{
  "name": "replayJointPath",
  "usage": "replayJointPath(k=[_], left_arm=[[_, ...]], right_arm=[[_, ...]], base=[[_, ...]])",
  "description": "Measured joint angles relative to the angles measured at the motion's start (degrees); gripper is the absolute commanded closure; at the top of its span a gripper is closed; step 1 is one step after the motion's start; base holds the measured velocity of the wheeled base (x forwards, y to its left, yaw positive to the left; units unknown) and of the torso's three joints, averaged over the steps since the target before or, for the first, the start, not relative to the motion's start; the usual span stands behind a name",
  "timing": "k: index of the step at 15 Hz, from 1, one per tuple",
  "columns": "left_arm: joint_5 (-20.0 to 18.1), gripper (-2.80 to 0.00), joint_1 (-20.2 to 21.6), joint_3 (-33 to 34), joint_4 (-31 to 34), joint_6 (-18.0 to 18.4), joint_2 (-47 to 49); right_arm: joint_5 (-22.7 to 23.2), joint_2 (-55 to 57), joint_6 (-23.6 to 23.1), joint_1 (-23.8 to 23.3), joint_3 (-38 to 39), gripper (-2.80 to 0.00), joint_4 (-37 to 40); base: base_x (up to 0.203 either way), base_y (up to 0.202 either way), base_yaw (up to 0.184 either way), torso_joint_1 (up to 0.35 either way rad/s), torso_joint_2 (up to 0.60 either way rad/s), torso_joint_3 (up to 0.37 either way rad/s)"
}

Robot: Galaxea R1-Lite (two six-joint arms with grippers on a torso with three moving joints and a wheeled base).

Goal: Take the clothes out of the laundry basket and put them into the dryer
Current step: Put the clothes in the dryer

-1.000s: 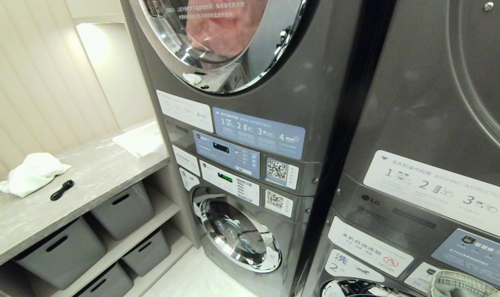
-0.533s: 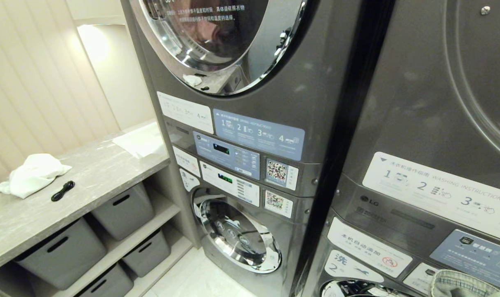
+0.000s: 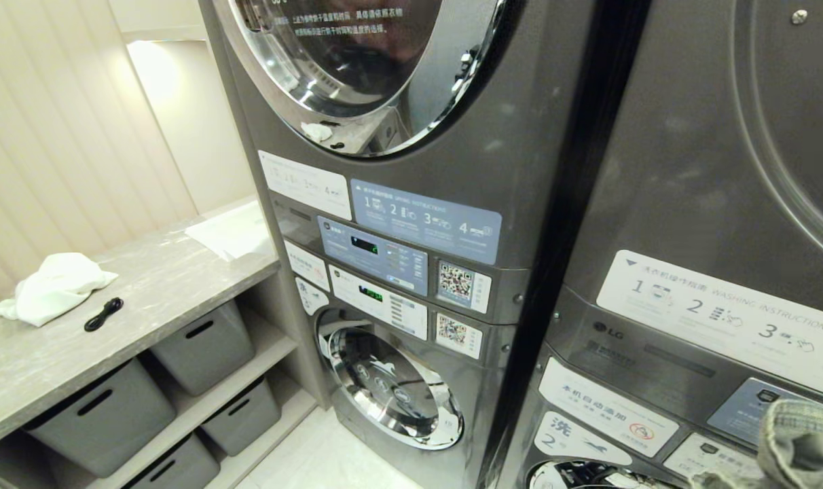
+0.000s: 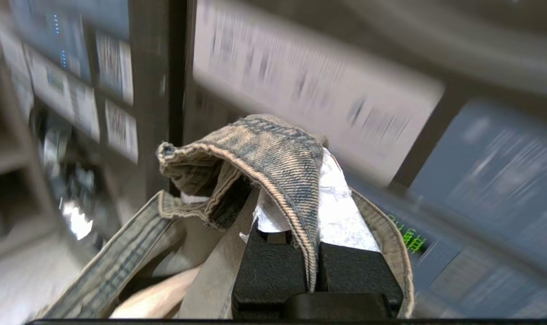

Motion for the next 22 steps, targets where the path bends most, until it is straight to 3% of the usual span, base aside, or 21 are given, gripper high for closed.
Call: replayJointPath(k=[3,6,10,12,14,17,19,22], left_arm=[[0.0,0.00,0.0,0.0,-0.1,0.0,0.0],[0.0,0.00,0.0,0.0,-0.1,0.0,0.0],[0.0,0.00,0.0,0.0,-0.1,-0.2,0.0],[0.0,0.00,0.0,0.0,-0.1,-0.3,0.0],[0.0,0.00,0.0,0.0,-0.1,-0.3,0.0],[0.0,0.00,0.0,0.0,-0.1,-0.3,0.0],[0.0,0.00,0.0,0.0,-0.1,-0.3,0.0],[0.0,0.00,0.0,0.0,-0.1,-0.2,0.0]], right_arm=[[-0.3,13.6,0.6,-0.2,-20.5,0.00,0.9],[-3.3,34.0,1.7,-0.4,-47.3,0.00,1.0],[-14.4,61.6,2.3,-0.8,-80.8,0.00,0.2],[-22.2,72.8,2.1,-1.6,-91.8,0.00,-2.3],[-30.7,81.1,0.8,-3.6,-96.5,0.00,-10.9],[-42.2,89.4,-4.9,-7.9,-98.3,0.00,-29.4],[-45.4,92.3,-5.9,-12.1,-98.4,0.00,-35.5],[-45.8,94.9,-4.9,-14.8,-97.2,0.00,-35.4]], base=[[0.000,0.000,0.000,0.000,0.00,0.000],[0.000,0.000,0.000,0.000,0.00,0.000],[0.000,0.000,0.000,0.000,0.00,0.000],[0.000,0.000,0.000,0.000,0.00,0.000],[0.000,0.000,0.000,0.000,0.00,0.000],[0.000,0.000,0.000,0.000,0.00,0.000],[0.000,0.000,0.000,0.000,0.00,0.000],[0.000,0.000,0.000,0.000,0.00,0.000]])
